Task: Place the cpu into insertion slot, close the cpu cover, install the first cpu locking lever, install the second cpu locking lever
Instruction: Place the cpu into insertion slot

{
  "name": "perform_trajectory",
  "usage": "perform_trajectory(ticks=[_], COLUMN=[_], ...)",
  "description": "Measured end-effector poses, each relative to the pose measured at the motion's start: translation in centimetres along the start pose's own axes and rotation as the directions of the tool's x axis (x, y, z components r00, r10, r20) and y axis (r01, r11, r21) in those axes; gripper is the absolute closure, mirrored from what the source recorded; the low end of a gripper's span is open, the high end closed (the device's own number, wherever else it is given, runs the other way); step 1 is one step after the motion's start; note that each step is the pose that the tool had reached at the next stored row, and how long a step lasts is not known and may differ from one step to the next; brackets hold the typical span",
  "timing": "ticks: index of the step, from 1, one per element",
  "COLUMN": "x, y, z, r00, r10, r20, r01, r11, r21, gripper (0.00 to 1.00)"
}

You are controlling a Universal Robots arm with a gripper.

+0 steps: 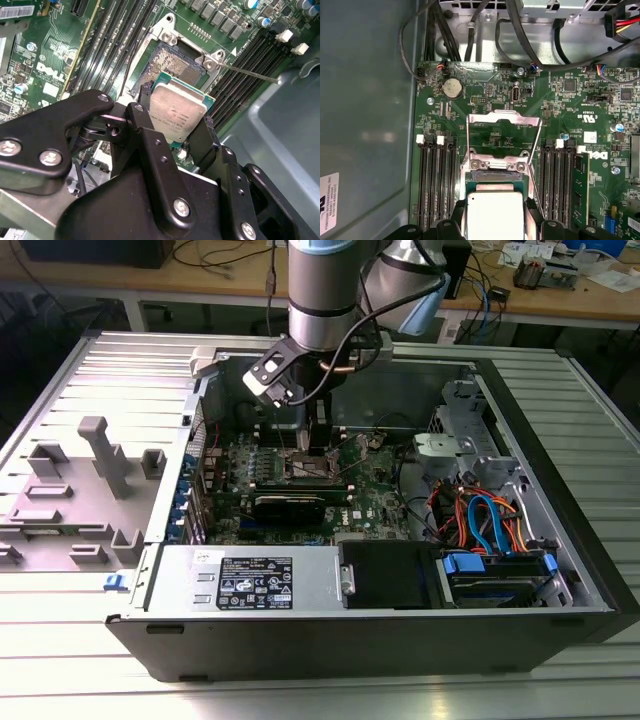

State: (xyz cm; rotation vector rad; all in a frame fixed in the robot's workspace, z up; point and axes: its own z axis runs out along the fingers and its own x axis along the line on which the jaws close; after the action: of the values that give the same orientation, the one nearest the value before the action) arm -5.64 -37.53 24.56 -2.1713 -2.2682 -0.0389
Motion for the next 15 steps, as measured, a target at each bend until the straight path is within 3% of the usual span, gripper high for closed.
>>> perform_trajectory(ticks=[6,15], x=[0.03,0.04], y=[-0.04,-0.19], z=[0.74,0.8], r00=[1.0,1.0], r10=[0.005,0.005], r20=[0.0001,0.0001], r01=[-0.005,-0.005], r11=[1.0,1.0], r21=[0.0,-0.0001], gripper=[0.45,0.45])
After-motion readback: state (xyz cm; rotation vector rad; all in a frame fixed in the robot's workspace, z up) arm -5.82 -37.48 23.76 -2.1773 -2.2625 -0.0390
